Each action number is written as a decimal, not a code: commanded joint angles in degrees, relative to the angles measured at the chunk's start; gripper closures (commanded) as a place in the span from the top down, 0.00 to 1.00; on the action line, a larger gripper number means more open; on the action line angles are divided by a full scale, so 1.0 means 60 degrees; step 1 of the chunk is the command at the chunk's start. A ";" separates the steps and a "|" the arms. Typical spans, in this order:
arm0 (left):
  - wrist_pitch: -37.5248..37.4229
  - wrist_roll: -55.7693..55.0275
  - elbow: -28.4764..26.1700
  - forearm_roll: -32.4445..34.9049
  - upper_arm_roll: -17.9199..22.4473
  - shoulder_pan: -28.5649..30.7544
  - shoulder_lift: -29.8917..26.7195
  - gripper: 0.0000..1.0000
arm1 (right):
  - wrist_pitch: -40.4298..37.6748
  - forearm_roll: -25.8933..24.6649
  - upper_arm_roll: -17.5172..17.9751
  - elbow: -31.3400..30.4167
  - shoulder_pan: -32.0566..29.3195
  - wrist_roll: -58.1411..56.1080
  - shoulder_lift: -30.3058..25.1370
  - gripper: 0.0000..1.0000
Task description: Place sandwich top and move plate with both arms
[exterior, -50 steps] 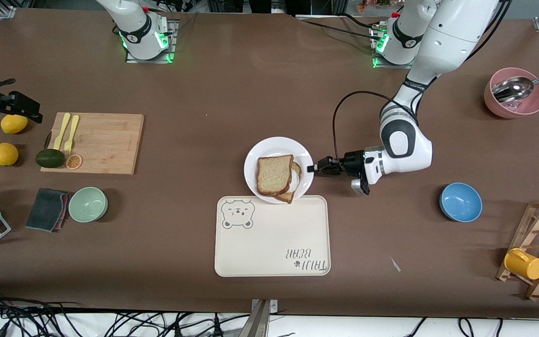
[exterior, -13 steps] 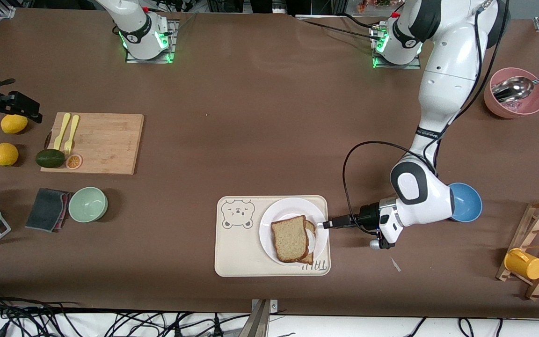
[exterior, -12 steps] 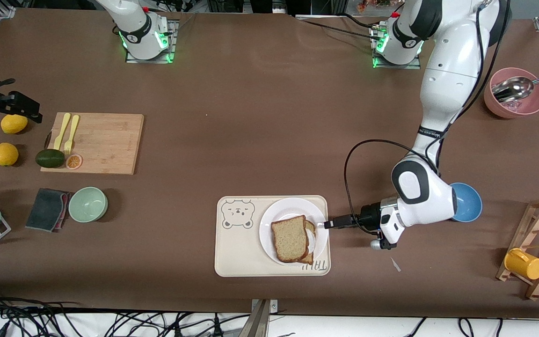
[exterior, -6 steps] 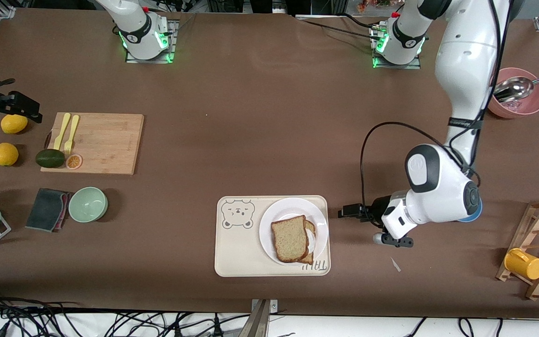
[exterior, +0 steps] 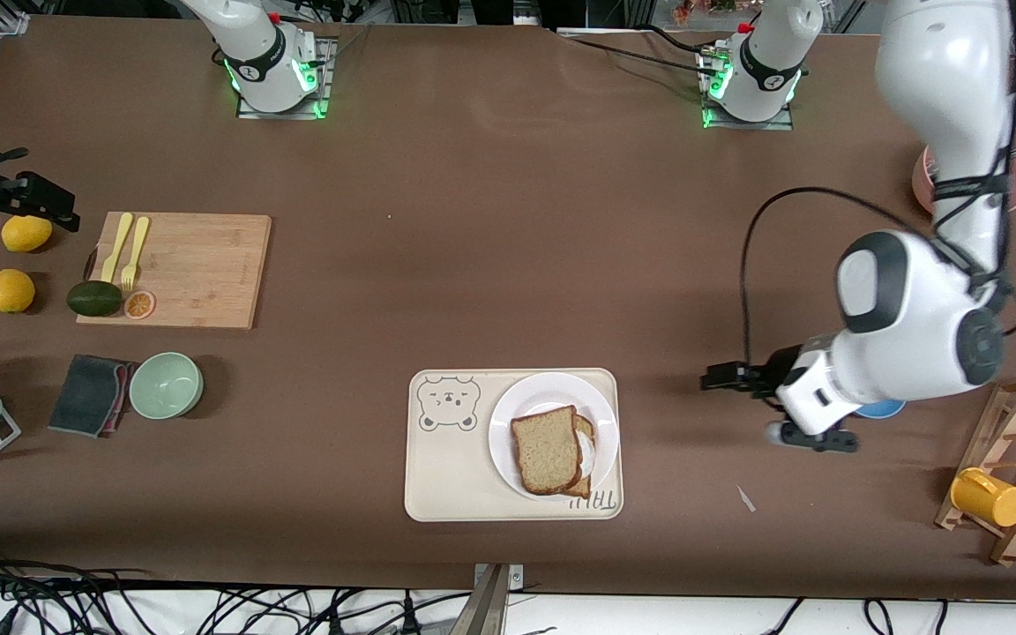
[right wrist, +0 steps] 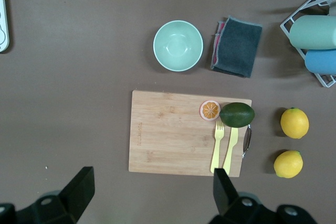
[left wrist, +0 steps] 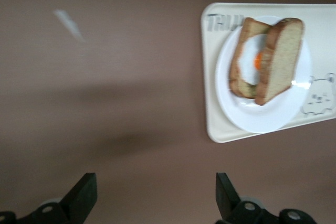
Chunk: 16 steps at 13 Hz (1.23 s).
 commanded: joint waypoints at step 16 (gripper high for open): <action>-0.3090 -0.1151 -0.1088 0.2713 -0.0062 0.1163 -0.4336 0.99 | -0.0008 0.0313 0.0074 -0.0160 -0.0089 -0.0062 -0.0217 1.00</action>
